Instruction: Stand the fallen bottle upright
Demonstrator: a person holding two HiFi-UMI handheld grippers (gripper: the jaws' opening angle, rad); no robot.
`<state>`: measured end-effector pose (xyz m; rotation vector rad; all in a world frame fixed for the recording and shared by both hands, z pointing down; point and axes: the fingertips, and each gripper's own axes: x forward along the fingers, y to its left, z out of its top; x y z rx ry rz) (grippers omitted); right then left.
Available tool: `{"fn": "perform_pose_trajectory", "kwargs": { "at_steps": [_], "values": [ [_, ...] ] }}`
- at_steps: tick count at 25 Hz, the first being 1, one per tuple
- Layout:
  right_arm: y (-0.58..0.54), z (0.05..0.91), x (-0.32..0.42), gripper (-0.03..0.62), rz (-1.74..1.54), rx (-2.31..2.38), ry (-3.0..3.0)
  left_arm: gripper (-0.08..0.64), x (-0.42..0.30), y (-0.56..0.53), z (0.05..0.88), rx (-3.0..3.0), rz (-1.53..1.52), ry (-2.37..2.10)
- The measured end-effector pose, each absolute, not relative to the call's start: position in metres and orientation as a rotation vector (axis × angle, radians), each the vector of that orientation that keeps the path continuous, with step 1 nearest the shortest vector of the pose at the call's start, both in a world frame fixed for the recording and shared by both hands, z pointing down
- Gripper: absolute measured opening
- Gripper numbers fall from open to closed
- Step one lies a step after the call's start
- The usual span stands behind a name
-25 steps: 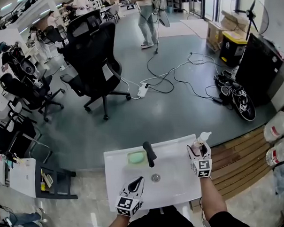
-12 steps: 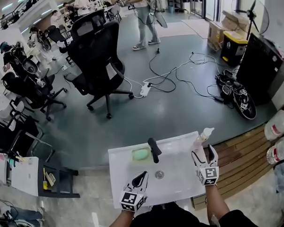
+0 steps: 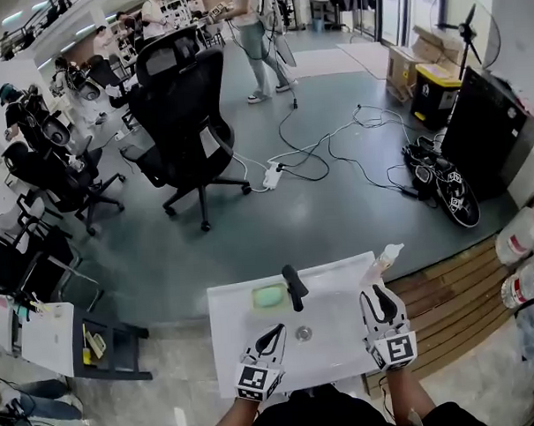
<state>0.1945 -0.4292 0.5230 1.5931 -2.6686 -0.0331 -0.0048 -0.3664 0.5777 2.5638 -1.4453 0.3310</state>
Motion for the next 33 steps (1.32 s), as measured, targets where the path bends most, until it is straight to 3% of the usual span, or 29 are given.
{"fn": "perform_pose_trajectory", "kwargs": {
  "at_steps": [5,33],
  "values": [
    [-0.429,0.5,0.182,0.015,-0.022,1.585,-2.694,0.018,0.001,-0.37,0.552,2.633,0.282,-1.458],
    [-0.431,0.444,0.123,0.011,-0.306,1.481,-2.73,0.018,-0.033,-0.382,0.498,2.625,0.125,-1.624]
  ]
}}
